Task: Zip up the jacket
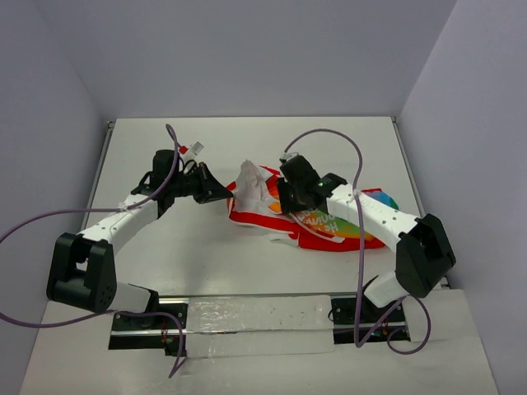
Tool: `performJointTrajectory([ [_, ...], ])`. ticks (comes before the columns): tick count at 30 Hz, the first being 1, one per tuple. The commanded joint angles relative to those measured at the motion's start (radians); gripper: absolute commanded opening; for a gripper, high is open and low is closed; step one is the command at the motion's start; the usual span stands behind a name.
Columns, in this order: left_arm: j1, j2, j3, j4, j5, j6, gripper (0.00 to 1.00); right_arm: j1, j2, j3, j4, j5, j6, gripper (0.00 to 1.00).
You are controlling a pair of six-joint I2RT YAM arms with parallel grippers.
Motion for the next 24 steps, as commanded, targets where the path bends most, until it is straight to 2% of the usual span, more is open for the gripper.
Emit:
performJointTrajectory([
  [1,-0.001,-0.034,0.040,0.030,-0.003,0.010,0.00,0.036,-0.060,-0.209,0.118,-0.126,0.134,0.42],
  [6,-0.001,-0.026,0.042,0.034,-0.003,0.010,0.00,0.114,-0.032,-0.352,0.246,-0.134,0.258,0.35],
  [9,-0.001,-0.020,0.046,0.038,0.005,0.006,0.00,0.127,-0.034,-0.342,0.253,-0.118,0.264,0.41],
  [11,-0.001,-0.021,0.049,0.036,0.008,0.004,0.00,0.128,-0.062,-0.271,0.201,-0.065,0.223,0.46],
  [15,-0.001,-0.030,0.057,0.029,0.006,0.007,0.00,0.129,-0.086,-0.122,0.075,-0.007,0.103,0.47],
  [17,-0.001,-0.034,0.053,0.030,0.003,0.004,0.00,0.129,-0.037,-0.040,-0.006,0.014,0.037,0.46],
  [20,-0.001,-0.039,0.051,0.034,0.004,0.000,0.00,0.131,0.022,0.019,-0.030,0.006,-0.024,0.46],
  [24,-0.001,-0.048,0.064,0.021,-0.005,0.010,0.00,0.172,0.095,0.068,-0.057,-0.018,-0.097,0.59],
])
